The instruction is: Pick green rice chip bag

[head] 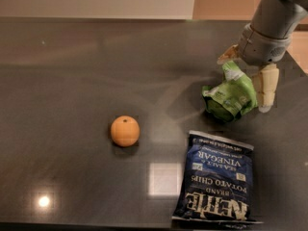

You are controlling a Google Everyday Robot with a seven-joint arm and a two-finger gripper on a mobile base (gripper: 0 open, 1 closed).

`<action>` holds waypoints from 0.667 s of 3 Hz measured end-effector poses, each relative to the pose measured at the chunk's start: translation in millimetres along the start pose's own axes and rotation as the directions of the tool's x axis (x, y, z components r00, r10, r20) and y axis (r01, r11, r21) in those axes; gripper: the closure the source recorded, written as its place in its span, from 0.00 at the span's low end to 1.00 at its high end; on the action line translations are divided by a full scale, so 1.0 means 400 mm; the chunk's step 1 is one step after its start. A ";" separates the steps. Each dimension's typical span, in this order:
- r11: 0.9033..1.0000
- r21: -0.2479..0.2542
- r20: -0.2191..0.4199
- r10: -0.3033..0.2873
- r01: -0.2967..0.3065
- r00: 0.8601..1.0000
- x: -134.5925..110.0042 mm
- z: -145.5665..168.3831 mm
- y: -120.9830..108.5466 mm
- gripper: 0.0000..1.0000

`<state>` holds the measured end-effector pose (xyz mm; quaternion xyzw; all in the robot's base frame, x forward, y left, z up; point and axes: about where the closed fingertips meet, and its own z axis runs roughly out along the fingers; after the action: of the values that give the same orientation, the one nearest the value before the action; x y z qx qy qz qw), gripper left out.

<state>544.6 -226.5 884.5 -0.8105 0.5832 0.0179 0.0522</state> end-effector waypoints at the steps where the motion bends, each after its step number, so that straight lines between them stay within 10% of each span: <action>1: 0.999 -0.029 -0.011 -0.043 0.043 0.999 0.003 0.032 0.007 0.00; 2: 0.996 -0.054 -0.013 -0.072 0.071 0.997 0.001 0.053 0.012 0.19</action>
Offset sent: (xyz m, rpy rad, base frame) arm -0.0333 -0.0065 -0.0272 -0.0719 0.1609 0.1185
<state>540.8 -226.1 863.0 -0.8319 0.5536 0.0254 0.0268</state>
